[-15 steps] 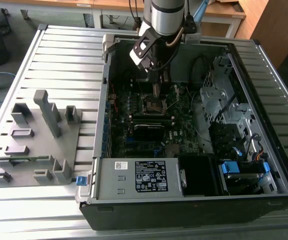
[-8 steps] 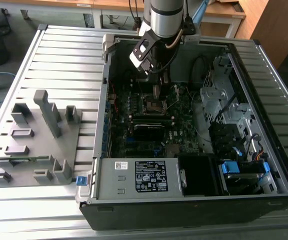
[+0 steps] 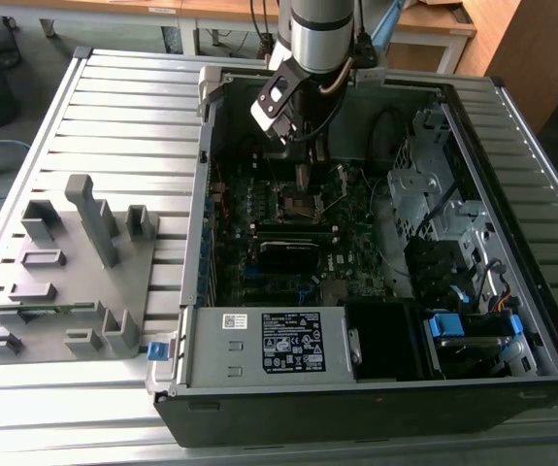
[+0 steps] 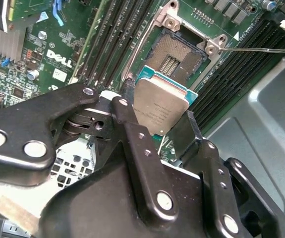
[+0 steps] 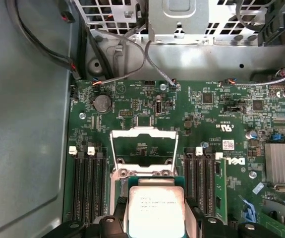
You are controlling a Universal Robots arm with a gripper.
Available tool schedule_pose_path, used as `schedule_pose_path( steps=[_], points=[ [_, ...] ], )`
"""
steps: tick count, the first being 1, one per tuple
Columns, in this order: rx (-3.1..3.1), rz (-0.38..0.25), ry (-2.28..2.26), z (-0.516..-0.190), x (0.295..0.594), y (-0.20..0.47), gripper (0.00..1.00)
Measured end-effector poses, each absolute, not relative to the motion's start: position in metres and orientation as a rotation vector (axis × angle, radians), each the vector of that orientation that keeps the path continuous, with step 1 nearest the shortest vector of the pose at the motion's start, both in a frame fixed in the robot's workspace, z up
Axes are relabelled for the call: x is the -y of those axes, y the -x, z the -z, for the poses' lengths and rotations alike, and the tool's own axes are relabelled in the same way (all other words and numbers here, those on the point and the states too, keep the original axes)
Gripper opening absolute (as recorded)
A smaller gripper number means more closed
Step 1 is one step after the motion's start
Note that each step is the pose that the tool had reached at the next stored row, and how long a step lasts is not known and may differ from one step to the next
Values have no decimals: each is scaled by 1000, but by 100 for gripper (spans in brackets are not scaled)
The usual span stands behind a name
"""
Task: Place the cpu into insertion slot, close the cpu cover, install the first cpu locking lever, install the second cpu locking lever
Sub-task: 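Place the cpu into insertion slot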
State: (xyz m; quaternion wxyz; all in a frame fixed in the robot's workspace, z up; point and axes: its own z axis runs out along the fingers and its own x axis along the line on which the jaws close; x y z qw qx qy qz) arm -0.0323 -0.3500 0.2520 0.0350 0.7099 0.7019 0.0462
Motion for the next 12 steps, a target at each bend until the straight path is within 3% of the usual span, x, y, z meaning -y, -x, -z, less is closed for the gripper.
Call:
schedule_pose_path(
  steps=[12],
  points=[
    [-2157, -142, -2182, -235, 348, 37, 54]
  ],
)
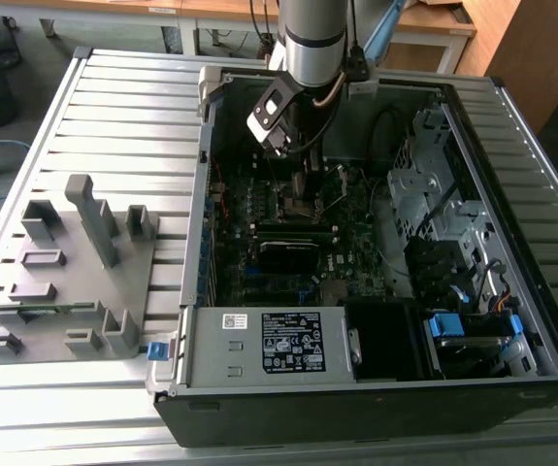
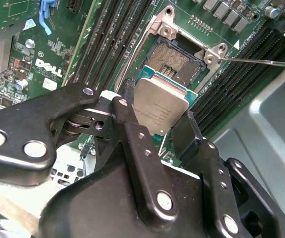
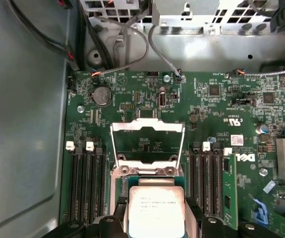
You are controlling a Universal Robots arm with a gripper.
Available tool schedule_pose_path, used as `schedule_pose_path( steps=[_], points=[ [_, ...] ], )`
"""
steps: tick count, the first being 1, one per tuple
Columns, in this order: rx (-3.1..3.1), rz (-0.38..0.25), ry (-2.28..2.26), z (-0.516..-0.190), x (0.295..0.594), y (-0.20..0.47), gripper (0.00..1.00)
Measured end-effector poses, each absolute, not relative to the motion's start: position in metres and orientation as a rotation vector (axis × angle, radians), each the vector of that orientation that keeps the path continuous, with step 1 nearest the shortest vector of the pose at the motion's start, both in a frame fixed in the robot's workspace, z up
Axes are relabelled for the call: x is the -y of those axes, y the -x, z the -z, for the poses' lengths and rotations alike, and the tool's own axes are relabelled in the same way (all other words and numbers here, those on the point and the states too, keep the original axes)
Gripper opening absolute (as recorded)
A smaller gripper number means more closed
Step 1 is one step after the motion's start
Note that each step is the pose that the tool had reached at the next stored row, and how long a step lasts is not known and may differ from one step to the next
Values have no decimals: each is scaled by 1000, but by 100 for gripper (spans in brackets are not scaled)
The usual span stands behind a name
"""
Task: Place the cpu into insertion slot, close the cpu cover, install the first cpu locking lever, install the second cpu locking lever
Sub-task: 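Place the cpu into insertion slot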
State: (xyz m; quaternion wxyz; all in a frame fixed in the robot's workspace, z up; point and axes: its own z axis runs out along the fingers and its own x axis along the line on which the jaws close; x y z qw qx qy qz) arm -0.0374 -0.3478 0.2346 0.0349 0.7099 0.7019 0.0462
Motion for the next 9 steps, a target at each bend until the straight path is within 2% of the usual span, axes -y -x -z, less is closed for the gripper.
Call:
schedule_pose_path(
  steps=[9],
  points=[
    [-2157, -142, -2182, -229, 348, 37, 54]
  ],
)
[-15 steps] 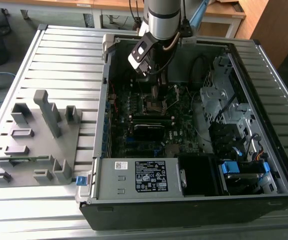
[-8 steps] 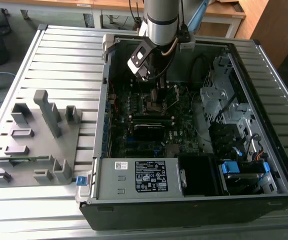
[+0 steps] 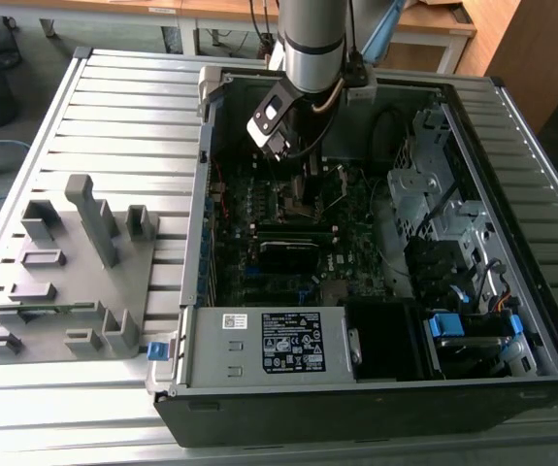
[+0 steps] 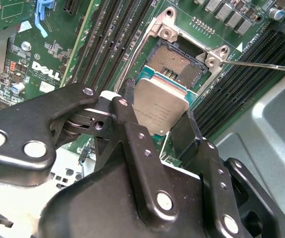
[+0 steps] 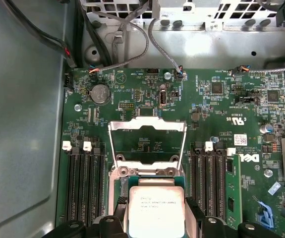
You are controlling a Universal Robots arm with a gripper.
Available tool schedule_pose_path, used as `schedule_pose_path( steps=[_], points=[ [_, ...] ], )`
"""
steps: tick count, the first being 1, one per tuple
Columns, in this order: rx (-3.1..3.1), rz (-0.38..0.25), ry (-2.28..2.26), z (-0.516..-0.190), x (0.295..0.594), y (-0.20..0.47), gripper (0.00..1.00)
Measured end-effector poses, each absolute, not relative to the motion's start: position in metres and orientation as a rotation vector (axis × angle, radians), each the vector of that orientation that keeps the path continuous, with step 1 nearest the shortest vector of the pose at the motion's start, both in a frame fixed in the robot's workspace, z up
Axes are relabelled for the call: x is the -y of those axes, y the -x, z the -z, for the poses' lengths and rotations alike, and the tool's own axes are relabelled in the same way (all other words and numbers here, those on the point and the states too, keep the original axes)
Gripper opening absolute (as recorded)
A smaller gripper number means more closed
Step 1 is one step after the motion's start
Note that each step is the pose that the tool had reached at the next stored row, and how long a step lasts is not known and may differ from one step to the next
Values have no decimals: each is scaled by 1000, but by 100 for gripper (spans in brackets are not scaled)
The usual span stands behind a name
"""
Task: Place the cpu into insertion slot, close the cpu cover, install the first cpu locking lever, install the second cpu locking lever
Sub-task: 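Place the cpu into insertion slot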
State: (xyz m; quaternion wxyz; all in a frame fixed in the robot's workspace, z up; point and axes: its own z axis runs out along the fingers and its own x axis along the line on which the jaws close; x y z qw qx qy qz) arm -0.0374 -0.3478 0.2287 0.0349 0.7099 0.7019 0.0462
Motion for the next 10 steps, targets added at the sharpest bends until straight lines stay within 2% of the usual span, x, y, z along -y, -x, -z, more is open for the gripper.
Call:
schedule_pose_path(
  steps=[10],
  points=[
    [-2157, -142, -2182, -223, 347, 38, 54]
  ],
)
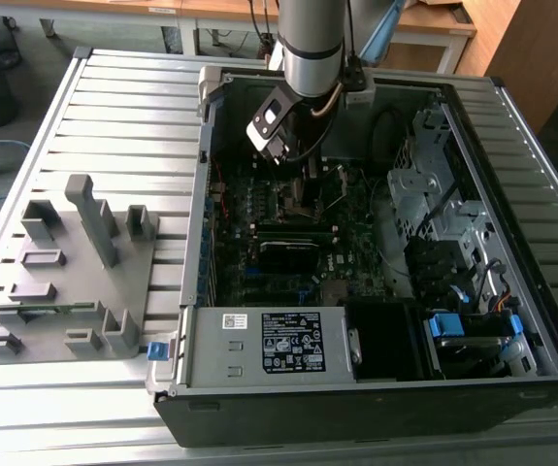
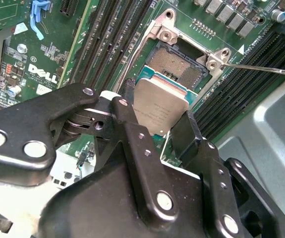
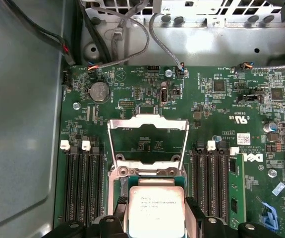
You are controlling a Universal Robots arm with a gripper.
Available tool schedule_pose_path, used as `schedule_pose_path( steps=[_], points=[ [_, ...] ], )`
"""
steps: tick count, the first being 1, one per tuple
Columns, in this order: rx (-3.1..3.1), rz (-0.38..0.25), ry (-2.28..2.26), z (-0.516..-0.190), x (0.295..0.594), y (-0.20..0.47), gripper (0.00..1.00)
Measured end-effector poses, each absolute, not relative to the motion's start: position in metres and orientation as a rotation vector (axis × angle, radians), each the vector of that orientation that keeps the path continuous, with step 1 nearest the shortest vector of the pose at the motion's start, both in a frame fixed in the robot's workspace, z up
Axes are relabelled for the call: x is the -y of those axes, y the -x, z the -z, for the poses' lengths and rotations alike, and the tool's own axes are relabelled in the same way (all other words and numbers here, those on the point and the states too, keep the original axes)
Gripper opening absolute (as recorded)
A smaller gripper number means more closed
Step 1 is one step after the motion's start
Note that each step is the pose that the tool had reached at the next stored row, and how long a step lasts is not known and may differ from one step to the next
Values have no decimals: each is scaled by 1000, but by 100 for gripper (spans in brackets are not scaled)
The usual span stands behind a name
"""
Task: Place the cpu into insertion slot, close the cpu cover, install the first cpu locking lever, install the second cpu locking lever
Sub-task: 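Place the cpu into insertion slot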
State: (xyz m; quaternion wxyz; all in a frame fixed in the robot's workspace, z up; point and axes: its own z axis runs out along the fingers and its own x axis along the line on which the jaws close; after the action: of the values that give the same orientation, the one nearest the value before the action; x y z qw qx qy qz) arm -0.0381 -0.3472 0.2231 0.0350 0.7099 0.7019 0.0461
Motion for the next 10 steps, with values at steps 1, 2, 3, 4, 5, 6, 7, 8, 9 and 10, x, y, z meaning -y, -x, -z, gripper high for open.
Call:
schedule_pose_path(
  steps=[1, 2, 3, 4, 5, 6, 7, 8, 9, 10],
  points=[
    [-2157, -141, -2182, -223, 347, 38, 54],
    [-2157, -142, -2182, -223, 347, 38, 54],
    [-2157, -142, -2182, -223, 347, 38, 54],
    [-2158, -141, -2182, -223, 347, 38, 54],
    [-2161, -142, -2186, -223, 347, 38, 54],
    [-2167, -139, -2193, -223, 347, 38, 54],
    [-2172, -135, -2199, -222, 347, 38, 54],
    [-2173, -134, -2200, -222, 347, 38, 54],
    [-2173, -134, -2200, -222, 347, 38, 54],
    [-2173, -134, -2200, -223, 347, 38, 54]
  ],
)
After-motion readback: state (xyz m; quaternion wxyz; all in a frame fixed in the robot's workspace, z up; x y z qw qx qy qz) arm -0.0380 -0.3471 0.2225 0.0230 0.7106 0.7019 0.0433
